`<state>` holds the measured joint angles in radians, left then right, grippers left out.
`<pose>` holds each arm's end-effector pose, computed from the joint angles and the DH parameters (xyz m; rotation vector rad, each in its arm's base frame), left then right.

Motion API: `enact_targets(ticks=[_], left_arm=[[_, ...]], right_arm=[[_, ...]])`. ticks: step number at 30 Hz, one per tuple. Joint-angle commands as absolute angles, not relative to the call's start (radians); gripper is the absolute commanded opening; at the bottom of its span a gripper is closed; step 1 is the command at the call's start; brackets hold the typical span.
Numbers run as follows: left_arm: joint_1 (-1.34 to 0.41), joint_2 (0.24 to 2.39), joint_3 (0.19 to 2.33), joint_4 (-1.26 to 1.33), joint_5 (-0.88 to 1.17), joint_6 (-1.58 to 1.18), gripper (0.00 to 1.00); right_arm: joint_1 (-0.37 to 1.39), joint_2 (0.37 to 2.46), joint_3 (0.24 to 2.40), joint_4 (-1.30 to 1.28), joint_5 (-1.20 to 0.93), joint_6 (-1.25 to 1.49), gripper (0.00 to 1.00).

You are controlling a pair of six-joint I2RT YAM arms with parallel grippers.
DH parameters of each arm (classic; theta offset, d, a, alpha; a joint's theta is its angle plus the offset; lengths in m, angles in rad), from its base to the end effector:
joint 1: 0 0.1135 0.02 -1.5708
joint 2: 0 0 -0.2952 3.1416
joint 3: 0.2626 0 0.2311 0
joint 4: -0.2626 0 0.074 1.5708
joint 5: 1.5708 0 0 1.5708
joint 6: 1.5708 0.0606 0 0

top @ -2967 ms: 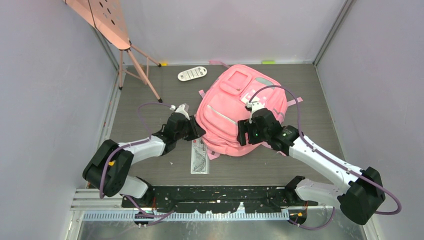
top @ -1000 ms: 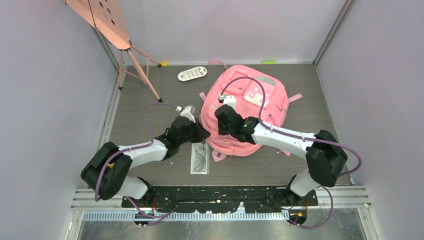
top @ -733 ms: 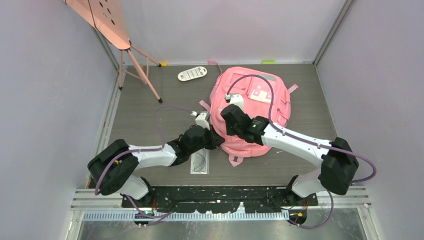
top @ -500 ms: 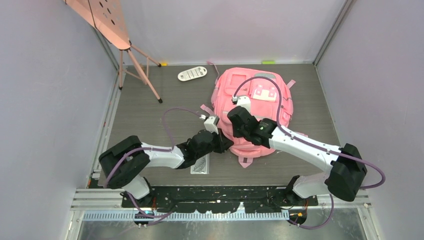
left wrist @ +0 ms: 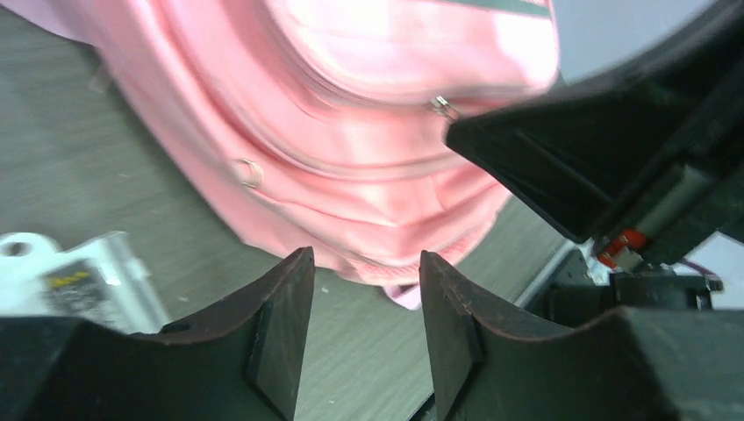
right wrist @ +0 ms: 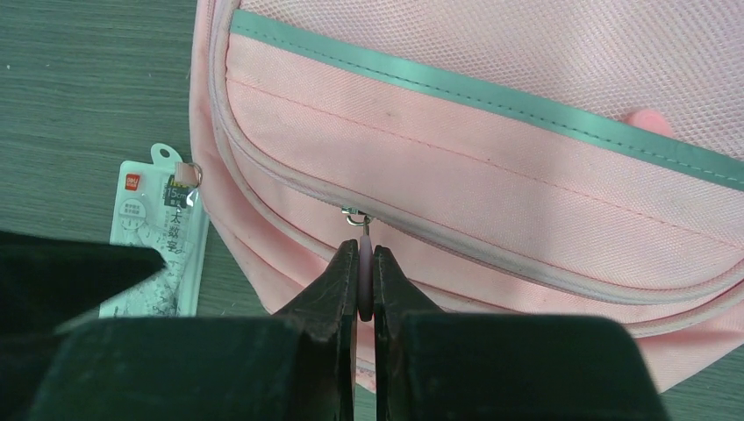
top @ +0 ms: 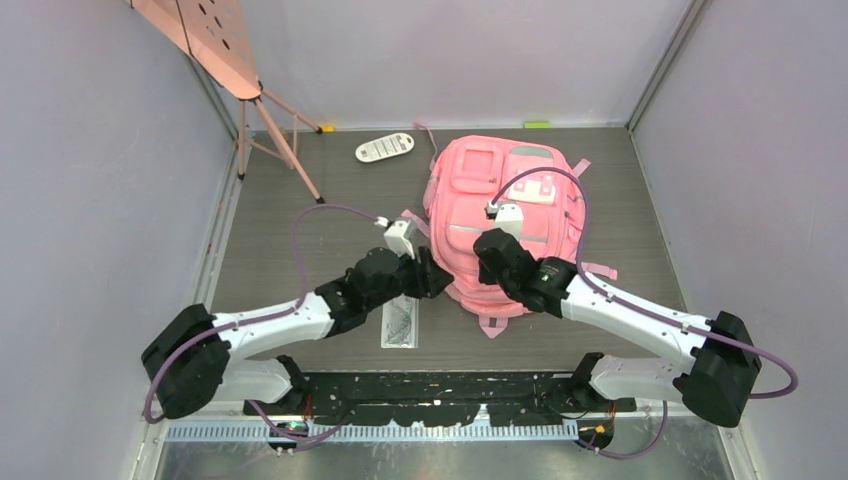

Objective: Pack the student bag
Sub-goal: Unzip the student bag at the center of the board.

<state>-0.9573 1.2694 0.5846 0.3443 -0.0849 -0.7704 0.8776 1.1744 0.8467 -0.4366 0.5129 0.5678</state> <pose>0.1596 -0.2177 0.2558 0.1309 2.0601 -1.0517 0.1687 0.1565 0.2830 -0.0967 2.2225 0.1890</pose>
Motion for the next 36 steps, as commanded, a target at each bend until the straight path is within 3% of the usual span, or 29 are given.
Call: enact_targets(ticks=[1, 13, 27, 28, 31, 33, 36], left_arm=[[-0.832, 1.209, 0.648, 0.149, -0.014, -0.707, 0.51], [-0.586, 1.359, 0.720, 0.296, 0.187, -0.745, 0.50], [-0.539, 1.680, 0.880, 0.489, 0.300, -0.736, 0.48], [-0.539, 1.688, 0.879, 0.514, 0.315, -0.748, 0.44], [-0.541, 1.720, 0.876, 0.562, 0.377, -0.770, 0.17], [-0.551, 1.728, 0.854, 0.618, 0.395, -0.782, 0.04], [-0.585, 1.723, 0.787, 0.727, 0.359, -0.801, 0.00]], right_arm=[[0.873, 1.148, 0.842, -0.406, 0.618, 0.590, 0.00], [0.873, 1.170, 0.840, -0.398, 0.589, 0.607, 0.00], [0.873, 1.178, 0.838, -0.395, 0.572, 0.614, 0.00], [0.873, 1.177, 0.837, -0.396, 0.573, 0.618, 0.00], [0.874, 1.176, 0.834, -0.400, 0.576, 0.622, 0.00], [0.873, 1.179, 0.835, -0.398, 0.572, 0.628, 0.00], [0.876, 1.191, 0.832, -0.388, 0.558, 0.643, 0.00]])
